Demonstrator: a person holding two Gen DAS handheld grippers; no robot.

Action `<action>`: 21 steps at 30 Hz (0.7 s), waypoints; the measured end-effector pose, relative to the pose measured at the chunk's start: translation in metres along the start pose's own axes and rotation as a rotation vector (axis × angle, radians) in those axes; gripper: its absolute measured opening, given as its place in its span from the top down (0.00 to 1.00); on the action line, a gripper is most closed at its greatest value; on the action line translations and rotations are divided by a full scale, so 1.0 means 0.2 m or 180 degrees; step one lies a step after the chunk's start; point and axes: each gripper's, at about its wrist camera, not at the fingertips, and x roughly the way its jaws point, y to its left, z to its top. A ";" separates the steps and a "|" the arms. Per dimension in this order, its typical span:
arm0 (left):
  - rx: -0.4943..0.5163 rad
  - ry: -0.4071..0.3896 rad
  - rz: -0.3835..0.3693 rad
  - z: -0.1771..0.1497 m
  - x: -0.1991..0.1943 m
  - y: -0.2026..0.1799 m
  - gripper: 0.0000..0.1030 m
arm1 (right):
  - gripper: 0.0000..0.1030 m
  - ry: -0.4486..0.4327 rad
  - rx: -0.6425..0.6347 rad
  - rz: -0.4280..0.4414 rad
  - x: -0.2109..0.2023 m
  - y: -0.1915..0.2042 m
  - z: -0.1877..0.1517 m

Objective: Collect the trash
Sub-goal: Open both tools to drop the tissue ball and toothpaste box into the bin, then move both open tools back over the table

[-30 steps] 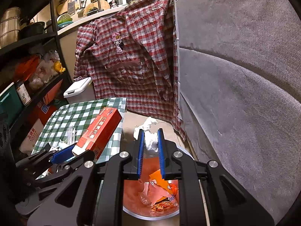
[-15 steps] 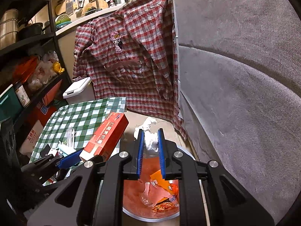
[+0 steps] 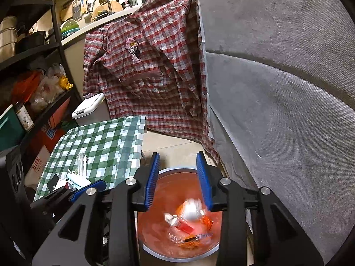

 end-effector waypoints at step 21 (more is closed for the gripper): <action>-0.0059 -0.0261 0.0278 -0.02 -0.25 0.26 0.58 | 0.66 -0.0238 -0.0097 0.0176 -0.08 0.22 0.01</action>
